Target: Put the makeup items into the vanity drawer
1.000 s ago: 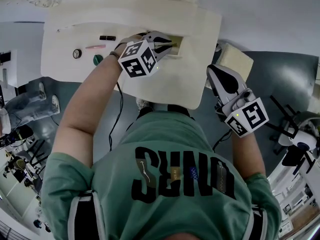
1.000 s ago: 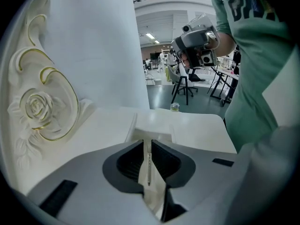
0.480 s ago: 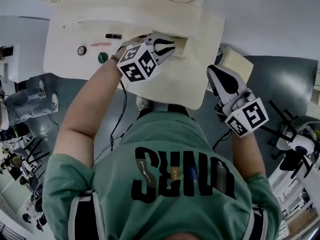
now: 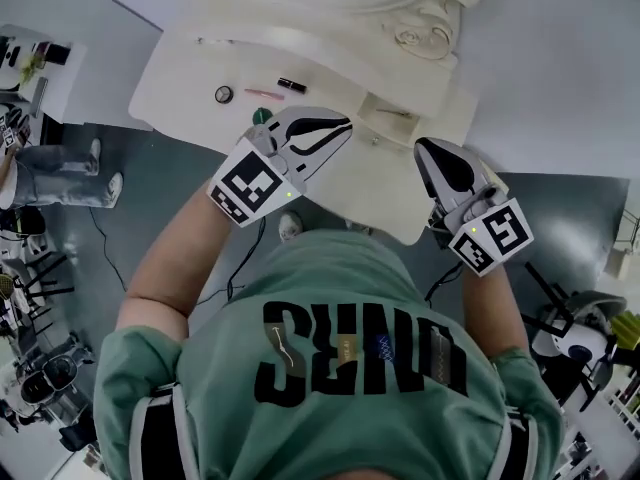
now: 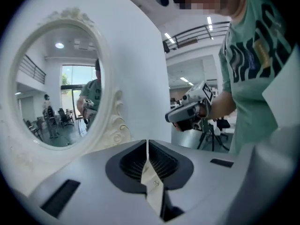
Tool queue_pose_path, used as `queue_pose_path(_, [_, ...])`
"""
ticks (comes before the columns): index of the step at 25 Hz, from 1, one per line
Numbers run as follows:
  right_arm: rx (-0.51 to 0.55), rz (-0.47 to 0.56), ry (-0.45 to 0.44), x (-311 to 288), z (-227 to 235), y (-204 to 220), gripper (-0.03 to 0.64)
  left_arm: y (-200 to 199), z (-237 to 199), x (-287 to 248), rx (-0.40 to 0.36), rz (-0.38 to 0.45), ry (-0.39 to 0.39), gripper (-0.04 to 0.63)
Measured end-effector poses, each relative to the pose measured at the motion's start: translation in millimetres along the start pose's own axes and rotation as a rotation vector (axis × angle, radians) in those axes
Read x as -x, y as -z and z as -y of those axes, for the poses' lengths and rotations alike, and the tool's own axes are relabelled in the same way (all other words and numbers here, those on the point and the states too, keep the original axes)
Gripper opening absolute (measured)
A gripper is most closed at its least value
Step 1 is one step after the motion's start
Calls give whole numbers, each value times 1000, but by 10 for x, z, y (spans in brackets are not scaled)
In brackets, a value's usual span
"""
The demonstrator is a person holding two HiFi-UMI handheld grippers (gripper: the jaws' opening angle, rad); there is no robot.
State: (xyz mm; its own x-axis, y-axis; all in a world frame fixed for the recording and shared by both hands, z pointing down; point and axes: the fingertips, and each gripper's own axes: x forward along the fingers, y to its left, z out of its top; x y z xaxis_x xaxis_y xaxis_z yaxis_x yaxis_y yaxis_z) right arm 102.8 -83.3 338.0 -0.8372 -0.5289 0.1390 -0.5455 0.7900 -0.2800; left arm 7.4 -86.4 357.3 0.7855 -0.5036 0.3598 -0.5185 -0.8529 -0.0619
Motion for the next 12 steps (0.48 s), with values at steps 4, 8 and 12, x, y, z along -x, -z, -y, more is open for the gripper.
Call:
queue_pose_path(4, [31,-2,-75,-377,-370,-236,9,-201,-215,922,211,191,-147,5])
queue_pose_path(8, [45,-26,-143,-784,-627,-404,9,-180,-425,1725,312,317,-319,3])
queue_pose_path(12, [30,-51,-177,-1087,-858,-459,9,-49,-572,2284,395,363,-443,3])
